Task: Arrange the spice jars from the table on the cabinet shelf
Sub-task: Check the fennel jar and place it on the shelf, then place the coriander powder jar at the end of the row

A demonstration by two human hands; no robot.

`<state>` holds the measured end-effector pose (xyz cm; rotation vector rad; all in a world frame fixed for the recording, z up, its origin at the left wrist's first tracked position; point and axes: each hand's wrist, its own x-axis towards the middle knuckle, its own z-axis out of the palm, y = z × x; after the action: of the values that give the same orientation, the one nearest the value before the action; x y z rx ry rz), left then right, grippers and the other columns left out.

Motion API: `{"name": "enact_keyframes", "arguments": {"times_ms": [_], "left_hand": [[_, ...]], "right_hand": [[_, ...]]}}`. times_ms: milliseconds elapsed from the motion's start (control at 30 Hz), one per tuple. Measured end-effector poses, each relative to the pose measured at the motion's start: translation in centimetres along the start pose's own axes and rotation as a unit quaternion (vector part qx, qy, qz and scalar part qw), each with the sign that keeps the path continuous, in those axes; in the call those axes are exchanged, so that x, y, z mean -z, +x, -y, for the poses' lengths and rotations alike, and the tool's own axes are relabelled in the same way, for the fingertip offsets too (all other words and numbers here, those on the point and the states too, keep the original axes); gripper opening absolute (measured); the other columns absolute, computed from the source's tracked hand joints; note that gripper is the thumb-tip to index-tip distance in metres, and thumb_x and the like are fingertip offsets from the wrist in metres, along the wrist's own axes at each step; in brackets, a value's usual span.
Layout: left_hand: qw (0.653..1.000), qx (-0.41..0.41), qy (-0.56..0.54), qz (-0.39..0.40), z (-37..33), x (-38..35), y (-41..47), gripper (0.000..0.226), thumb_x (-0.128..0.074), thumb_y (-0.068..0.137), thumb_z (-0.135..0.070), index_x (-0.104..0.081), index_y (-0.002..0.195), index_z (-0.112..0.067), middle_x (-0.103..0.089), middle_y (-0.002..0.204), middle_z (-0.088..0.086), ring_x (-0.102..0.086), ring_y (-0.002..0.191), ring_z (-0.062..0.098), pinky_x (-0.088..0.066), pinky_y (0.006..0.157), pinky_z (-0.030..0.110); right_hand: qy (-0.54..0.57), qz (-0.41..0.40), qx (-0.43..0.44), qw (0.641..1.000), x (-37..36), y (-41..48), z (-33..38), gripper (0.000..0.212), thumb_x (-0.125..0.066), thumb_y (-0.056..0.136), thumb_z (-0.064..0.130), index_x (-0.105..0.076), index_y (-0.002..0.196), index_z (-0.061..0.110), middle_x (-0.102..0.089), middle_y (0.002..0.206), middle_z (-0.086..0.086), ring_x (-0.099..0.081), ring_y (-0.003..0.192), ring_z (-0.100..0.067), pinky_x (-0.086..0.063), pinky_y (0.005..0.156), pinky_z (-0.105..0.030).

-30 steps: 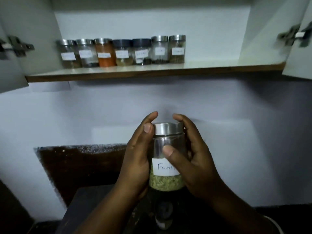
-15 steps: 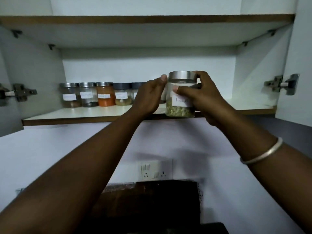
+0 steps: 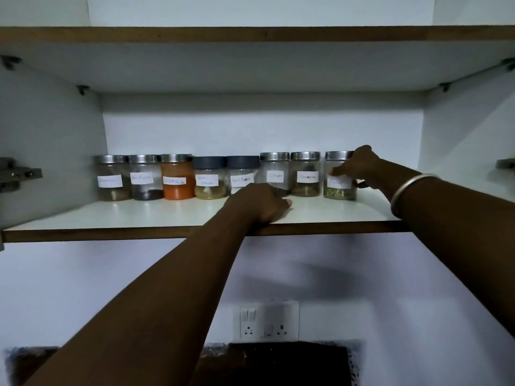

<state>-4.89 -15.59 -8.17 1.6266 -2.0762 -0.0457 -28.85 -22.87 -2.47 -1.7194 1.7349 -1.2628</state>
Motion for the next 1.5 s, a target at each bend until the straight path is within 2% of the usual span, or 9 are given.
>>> {"name": "enact_keyframes", "arguments": {"times_ms": [167, 467, 600, 733, 867, 967, 1133, 1333, 1500], "left_hand": [[1.0, 0.0, 0.0, -0.012, -0.1, -0.2, 0.0, 0.044, -0.052, 0.1, -0.051, -0.071, 0.116, -0.015, -0.069, 0.127, 0.009, -0.061, 0.12, 0.028, -0.048, 0.099, 0.043], [1.0, -0.004, 0.004, -0.022, -0.2, -0.3, -0.1, 0.042, -0.053, 0.098, -0.052, -0.073, 0.115, -0.019, -0.069, 0.126, 0.009, -0.061, 0.12, 0.028, -0.049, 0.098, 0.043], [0.999, -0.017, -0.006, -0.041, -0.3, 0.0, -0.4, 0.035, -0.056, 0.098, -0.046, -0.078, 0.105, -0.02, -0.073, 0.113, 0.01, -0.064, 0.112, 0.028, -0.048, 0.085, 0.037], [0.996, -0.032, 0.023, -0.078, -0.6, 0.2, -1.1, 0.033, -0.055, 0.098, -0.044, -0.08, 0.095, -0.023, -0.076, 0.1, 0.006, -0.067, 0.1, 0.026, -0.054, 0.092, 0.045], [0.989, -0.033, 0.042, -0.137, -1.0, 0.4, -2.0, 0.033, -0.055, 0.095, -0.039, -0.078, 0.084, -0.019, -0.073, 0.084, 0.005, -0.069, 0.083, 0.027, -0.053, 0.069, 0.035], [0.98, -0.068, 0.042, -0.181, -1.7, 0.2, -3.6, 0.033, -0.056, 0.093, -0.036, -0.076, 0.078, -0.015, -0.072, 0.076, 0.005, -0.068, 0.076, 0.026, -0.044, 0.058, 0.031], [0.928, -0.206, -0.111, -0.29, -2.5, -0.6, -8.7, 0.026, -0.064, 0.093, -0.021, -0.073, 0.077, -0.003, -0.07, 0.072, 0.013, -0.066, 0.069, 0.029, -0.054, 0.064, 0.045], [0.914, -0.252, -0.213, -0.235, -1.4, -13.9, -23.3, 0.021, -0.056, 0.094, -0.007, -0.074, 0.104, -0.009, -0.071, 0.095, 0.001, -0.065, 0.087, 0.011, -0.047, 0.075, 0.018], [0.962, -0.118, -0.231, -0.089, 4.8, -25.6, -34.2, 0.023, -0.06, 0.099, -0.009, -0.07, 0.119, -0.005, -0.071, 0.107, 0.01, -0.066, 0.099, 0.021, -0.053, 0.087, 0.035]], "right_hand": [[-0.073, 0.034, -0.015, 0.997, -0.9, 1.5, 0.9, 0.049, -0.077, 0.091, 0.013, -0.055, 0.129, -0.01, -0.062, 0.129, -0.033, -0.065, 0.105, -0.043, -0.054, 0.101, -0.055], [-0.075, 0.085, -0.037, 0.993, -0.2, 1.7, 1.0, 0.052, -0.073, 0.095, 0.014, -0.051, 0.137, -0.008, -0.054, 0.134, -0.031, -0.055, 0.125, -0.052, -0.05, 0.101, -0.064], [-0.071, 0.145, -0.088, 0.983, -0.3, 0.8, -0.7, 0.056, -0.066, 0.1, 0.027, -0.046, 0.146, 0.001, -0.039, 0.157, -0.018, -0.042, 0.142, -0.037, -0.045, 0.112, -0.047], [-0.068, 0.173, -0.071, 0.98, 0.9, -1.4, -1.5, 0.041, -0.076, 0.093, 0.023, -0.058, 0.125, 0.006, -0.048, 0.13, -0.008, -0.047, 0.113, -0.024, -0.044, 0.093, -0.028], [-0.146, 0.231, -0.029, 0.961, 0.9, -7.1, -0.1, 0.044, -0.076, 0.086, 0.053, -0.056, 0.097, 0.015, -0.05, 0.102, 0.0, -0.05, 0.093, -0.021, -0.044, 0.082, -0.031], [-0.291, 0.177, 0.086, 0.936, -0.3, -13.2, -0.4, 0.048, -0.058, 0.094, 0.065, -0.055, 0.083, 0.018, -0.06, 0.103, -0.002, -0.057, 0.085, -0.018, -0.038, 0.065, -0.027], [-0.134, -0.1, 0.293, 0.941, -4.6, -22.7, -4.0, 0.032, -0.068, 0.092, 0.037, -0.072, 0.111, 0.011, -0.074, 0.112, -0.008, -0.068, 0.106, -0.028, -0.054, 0.084, -0.037], [0.071, -0.097, 0.328, 0.937, -13.1, -35.1, -14.4, 0.021, -0.064, 0.085, 0.01, -0.066, 0.103, -0.001, -0.069, 0.098, -0.012, -0.067, 0.091, -0.026, -0.054, 0.075, -0.035], [0.014, 0.074, 0.32, 0.944, -20.1, -42.3, -26.4, 0.034, -0.057, 0.086, 0.004, -0.066, 0.109, -0.019, -0.067, 0.117, -0.035, -0.065, 0.116, -0.043, -0.052, 0.104, -0.048]]}}
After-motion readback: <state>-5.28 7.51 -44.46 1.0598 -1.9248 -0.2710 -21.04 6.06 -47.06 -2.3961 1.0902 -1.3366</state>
